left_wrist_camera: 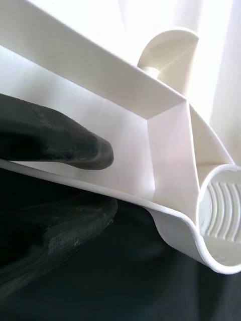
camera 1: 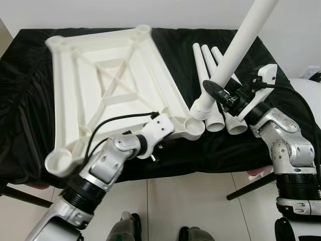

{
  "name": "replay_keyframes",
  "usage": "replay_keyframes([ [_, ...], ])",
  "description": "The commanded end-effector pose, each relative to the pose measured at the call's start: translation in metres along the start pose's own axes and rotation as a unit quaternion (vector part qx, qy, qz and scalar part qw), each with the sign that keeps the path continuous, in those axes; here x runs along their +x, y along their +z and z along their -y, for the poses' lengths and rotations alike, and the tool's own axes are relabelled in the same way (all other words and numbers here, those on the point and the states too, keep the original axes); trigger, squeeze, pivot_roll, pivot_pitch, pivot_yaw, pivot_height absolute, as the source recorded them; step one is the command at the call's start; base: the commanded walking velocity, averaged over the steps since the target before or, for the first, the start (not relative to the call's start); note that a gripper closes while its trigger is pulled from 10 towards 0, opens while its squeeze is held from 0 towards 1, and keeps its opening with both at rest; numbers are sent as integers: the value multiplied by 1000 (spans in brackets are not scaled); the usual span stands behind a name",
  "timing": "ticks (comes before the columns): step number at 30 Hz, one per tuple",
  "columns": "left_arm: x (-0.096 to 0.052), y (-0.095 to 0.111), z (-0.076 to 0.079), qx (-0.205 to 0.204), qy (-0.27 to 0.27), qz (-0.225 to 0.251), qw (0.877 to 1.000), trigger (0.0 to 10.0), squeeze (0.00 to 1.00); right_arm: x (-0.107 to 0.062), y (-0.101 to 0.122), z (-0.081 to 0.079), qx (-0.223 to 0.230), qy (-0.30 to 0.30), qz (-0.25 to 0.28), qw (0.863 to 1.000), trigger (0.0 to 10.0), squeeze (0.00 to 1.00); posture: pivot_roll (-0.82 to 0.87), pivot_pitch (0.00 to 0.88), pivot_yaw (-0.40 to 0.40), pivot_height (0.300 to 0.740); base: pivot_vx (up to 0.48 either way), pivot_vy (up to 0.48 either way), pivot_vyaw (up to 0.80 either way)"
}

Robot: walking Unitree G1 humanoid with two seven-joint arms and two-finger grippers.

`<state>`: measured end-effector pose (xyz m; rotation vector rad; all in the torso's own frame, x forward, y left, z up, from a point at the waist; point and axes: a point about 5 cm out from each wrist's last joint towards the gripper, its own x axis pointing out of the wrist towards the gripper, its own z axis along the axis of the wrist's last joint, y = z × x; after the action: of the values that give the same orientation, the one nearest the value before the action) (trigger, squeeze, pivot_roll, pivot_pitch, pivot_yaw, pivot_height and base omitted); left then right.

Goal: Building children table

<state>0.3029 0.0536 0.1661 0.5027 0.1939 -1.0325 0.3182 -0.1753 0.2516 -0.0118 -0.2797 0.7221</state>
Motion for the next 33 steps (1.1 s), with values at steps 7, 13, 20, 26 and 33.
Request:
replay_keyframes([
  [7, 3, -3, 13, 6, -68, -9, 998, 10000, 0, -3, -1, -3, 9, 20, -7, 1000, 10000, 0, -33, 177, 4, 740, 0, 0, 0],
  [13, 1, -3, 9, 3, -61, -4, 998, 0, 0, -7, -4, -8, 20, 50, -12, 998, 10000, 0, -37, 172, 1, 740, 0, 0, 0],
  [20, 0, -14, -2, 1, -14, -36, 999, 10000, 0, -13, -6, -13, 27, 67, -13, 997, 10000, 0, -42, 165, 0, 740, 0, 0, 0],
  [26, -1, -17, -10, -7, 11, -42, 999, 10000, 0, -17, -2, -12, 26, 76, -16, 997, 10000, 0, -46, 159, 0, 740, 0, 0, 0],
  [33, -5, -19, -21, -13, 39, -47, 998, 10000, 0, -22, -3, -14, 24, 90, -25, 995, 10000, 0, -49, 155, 0, 740, 0, 0, 0],
])
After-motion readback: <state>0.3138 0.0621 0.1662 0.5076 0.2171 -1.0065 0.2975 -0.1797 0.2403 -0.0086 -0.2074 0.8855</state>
